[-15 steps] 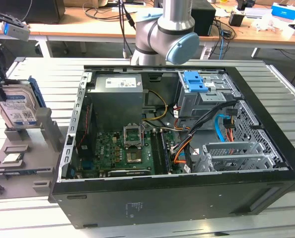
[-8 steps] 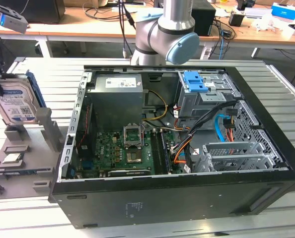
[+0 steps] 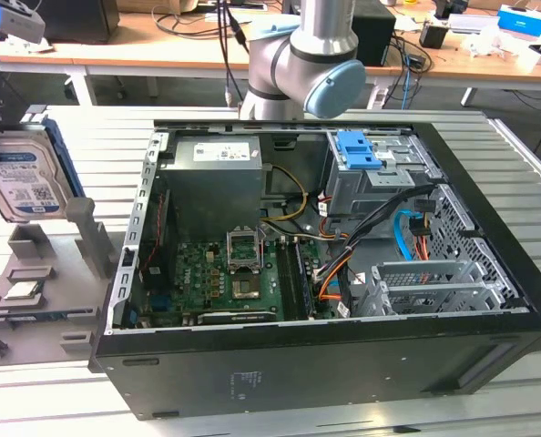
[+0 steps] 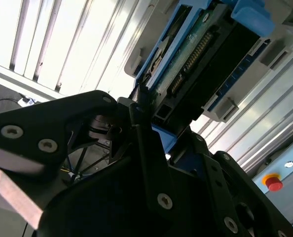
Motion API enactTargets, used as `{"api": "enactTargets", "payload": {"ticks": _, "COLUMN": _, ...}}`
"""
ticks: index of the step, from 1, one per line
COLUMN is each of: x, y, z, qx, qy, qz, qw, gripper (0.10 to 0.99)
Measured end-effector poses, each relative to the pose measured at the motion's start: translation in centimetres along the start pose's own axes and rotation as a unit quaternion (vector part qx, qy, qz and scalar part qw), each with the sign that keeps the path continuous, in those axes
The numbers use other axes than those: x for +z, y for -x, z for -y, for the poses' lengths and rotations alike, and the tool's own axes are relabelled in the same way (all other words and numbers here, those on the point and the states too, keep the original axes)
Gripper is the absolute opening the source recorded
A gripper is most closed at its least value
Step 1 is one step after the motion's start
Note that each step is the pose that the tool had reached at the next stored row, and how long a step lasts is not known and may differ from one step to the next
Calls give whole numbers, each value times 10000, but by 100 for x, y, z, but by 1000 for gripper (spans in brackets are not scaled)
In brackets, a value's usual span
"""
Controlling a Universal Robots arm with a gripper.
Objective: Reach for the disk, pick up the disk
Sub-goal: 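Pick up the disk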
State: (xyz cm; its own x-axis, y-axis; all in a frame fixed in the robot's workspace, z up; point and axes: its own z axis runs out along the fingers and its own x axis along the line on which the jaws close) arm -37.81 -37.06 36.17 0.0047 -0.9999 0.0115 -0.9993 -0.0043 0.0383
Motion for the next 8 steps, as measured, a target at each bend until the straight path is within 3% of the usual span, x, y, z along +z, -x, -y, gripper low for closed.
{"api": "enactTargets", "payload": {"ticks": 8, "x": -169, "y": 1, "z": 0, "qx": -1, "qy": 2, "qz": 0, "qw": 10000, "gripper": 365}}
